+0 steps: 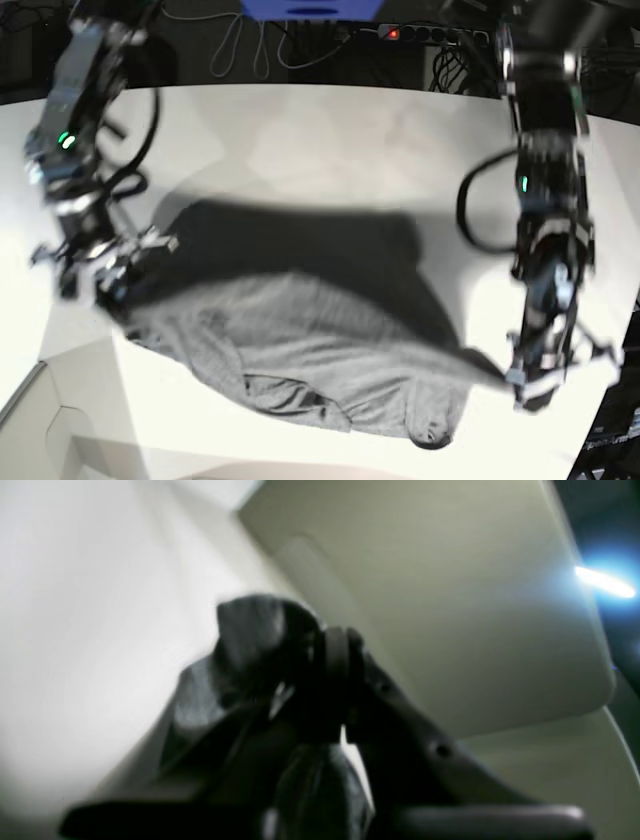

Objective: Layout the t-shirt on the table in an organized manner, then fold the t-shirt properly
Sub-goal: 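Lay the shirt flat on the table and open both grippers, then lower the right gripper to the shirt corner and grasp it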

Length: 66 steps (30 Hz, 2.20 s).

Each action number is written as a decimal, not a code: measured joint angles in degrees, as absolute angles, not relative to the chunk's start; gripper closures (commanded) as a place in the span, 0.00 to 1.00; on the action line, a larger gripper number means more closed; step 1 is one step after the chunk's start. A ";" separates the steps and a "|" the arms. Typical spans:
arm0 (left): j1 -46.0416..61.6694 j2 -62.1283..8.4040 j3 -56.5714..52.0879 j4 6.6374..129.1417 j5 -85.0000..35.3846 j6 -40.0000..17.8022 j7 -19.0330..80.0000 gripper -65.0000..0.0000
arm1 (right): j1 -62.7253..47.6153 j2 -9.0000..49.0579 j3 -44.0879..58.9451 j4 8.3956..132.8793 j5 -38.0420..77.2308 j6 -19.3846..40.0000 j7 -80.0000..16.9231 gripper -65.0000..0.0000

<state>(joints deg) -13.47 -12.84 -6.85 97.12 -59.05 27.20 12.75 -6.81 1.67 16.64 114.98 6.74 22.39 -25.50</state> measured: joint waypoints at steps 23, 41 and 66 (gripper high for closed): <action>18.24 -12.49 -17.93 99.48 -63.72 26.85 12.40 1.00 | -29.30 0.75 14.11 114.04 6.90 22.50 -23.75 1.00; 20.10 -12.53 -18.02 98.67 -63.72 26.83 20.05 0.74 | -30.65 0.78 17.76 107.90 6.68 22.48 -23.53 0.88; 17.98 -7.75 -44.71 99.46 -68.45 25.30 45.15 0.54 | -19.84 -0.14 26.94 111.81 6.61 26.72 -24.23 0.47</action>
